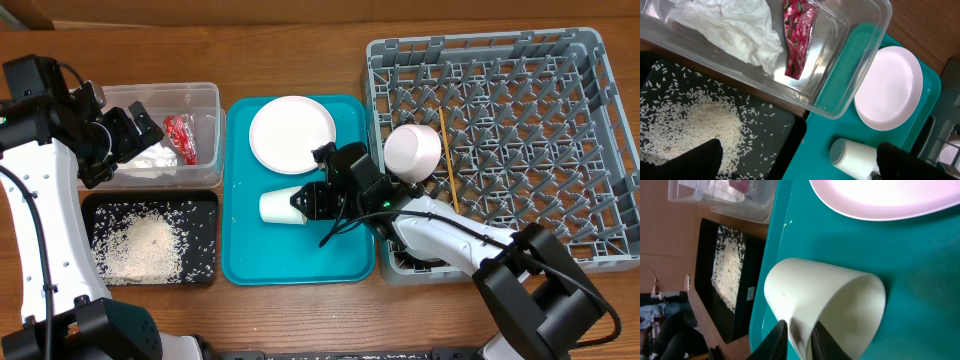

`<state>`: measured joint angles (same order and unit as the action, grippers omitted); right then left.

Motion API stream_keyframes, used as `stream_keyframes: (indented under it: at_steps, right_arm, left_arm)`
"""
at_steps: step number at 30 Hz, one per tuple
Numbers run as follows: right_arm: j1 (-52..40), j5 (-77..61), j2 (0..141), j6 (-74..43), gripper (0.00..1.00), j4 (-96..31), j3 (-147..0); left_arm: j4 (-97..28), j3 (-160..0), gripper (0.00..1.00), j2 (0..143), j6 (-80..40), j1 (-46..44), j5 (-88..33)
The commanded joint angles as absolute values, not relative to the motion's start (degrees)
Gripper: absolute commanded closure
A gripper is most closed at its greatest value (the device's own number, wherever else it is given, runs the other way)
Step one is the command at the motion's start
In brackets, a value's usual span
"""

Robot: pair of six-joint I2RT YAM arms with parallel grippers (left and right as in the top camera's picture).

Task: Sort waste into correct bins and load items into the dishwasher
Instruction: 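Lift the paper cup and carry it right toward the dish rack, then place the paper cup upright in the rack's top-left corner and release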

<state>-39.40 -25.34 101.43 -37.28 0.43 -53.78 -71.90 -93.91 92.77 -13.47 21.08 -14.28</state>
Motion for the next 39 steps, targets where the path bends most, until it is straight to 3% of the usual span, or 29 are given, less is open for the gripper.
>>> stream_keyframes:
  at_steps: [1,8,18,23,28,35,39]
  right_arm:
    - [-39.31,-25.76,101.82,-37.10,0.83,0.60,-53.15]
    - [-39.31,-25.78,101.82,-37.10,0.96,0.62,-53.15]
    - [-38.37,-28.69,96.82,-30.13,0.96,-0.32,-59.31]
    - [-33.80,-31.20,95.85,-24.49,0.96,-20.53,-75.70]
    - [-30.92,-31.22,95.83,-22.94,0.96,-30.85,-83.61]
    - [-30.00,-31.55,95.85,-19.44,0.96,-31.92,-83.74]
    - [-26.37,-38.98,95.85,-18.37,0.96,-29.52,-83.74]
  left_arm:
    - [-71.75,-94.67,0.00,91.85,-12.84,20.82,-13.96]
    - [-71.75,-94.67,0.00,91.85,-12.84,20.82,-13.96]
    - [-71.75,-94.67,0.00,91.85,-12.84,20.82,-13.96]
    - [-71.75,-94.67,0.00,91.85,-12.84,20.82,-13.96]
    - [-71.75,-94.67,0.00,91.85,-12.84,20.82,-13.96]
    - [-71.75,-94.67,0.00,91.85,-12.84,20.82,-13.96]
    - [-71.75,-94.67,0.00,91.85,-12.84,20.82,-13.96]
